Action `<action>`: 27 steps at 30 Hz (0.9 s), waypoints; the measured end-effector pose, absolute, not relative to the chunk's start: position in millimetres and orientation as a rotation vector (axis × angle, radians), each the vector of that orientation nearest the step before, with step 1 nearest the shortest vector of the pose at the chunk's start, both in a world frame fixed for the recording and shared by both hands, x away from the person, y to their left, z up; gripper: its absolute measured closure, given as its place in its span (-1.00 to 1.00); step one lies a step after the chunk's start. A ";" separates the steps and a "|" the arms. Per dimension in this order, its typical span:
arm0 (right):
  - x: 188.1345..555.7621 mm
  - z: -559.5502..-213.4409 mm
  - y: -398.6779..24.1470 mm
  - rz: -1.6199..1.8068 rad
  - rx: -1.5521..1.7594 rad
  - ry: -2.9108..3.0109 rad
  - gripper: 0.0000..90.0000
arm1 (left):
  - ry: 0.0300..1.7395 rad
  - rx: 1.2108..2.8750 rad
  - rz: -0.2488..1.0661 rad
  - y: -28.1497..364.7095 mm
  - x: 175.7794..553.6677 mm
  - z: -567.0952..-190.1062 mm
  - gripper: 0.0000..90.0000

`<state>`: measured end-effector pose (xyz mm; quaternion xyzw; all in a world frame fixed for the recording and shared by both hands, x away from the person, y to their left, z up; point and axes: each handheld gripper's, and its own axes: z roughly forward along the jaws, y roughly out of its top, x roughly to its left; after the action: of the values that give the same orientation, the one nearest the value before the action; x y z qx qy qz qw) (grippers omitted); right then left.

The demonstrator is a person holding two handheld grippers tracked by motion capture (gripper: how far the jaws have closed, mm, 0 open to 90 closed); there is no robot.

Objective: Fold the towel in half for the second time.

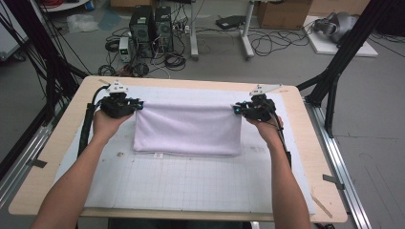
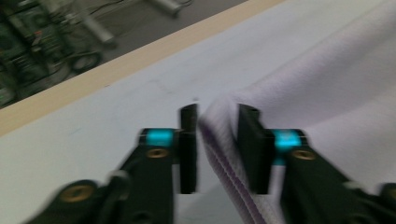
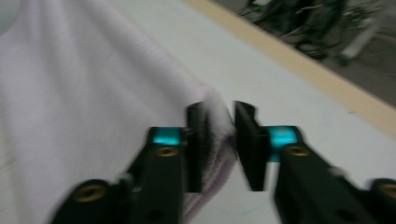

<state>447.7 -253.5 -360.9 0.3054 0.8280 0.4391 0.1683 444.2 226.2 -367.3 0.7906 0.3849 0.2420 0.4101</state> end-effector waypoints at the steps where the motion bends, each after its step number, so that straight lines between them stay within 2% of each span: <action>1: 453.1 -361.5 -254.6 1.259 0.916 2.347 0.46 | 0.985 1.986 0.610 226.8 446.4 -368.5 0.37; 4: 460.3 -371.3 -256.4 1.290 1.001 2.373 0.36 | 0.977 2.020 0.563 228.2 445.9 -374.7 0.37; 8: 450.5 -382.0 -253.2 1.280 0.979 2.430 0.35 | 0.930 2.027 0.493 231.0 433.8 -384.4 0.37; 12: 430.5 -388.9 -250.3 1.297 0.944 2.467 0.38 | 0.853 2.045 0.443 227.8 411.2 -392.9 0.38; 14: 418.1 -392.3 -248.1 1.287 0.913 2.487 0.40 | 0.814 2.074 0.476 225.0 399.5 -397.6 0.40; 19: 387.6 -404.8 -246.4 1.310 0.853 2.520 0.57 | 0.755 2.092 0.399 225.7 373.1 -419.4 0.52; 27: 369.4 -423.7 -240.5 1.217 0.825 2.610 0.60 | 0.724 2.155 0.360 236.4 348.3 -441.4 0.55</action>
<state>369.4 -240.5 -423.7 0.2748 0.8690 0.4050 0.0729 348.3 236.4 -441.4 0.8549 0.2874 0.1429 0.4076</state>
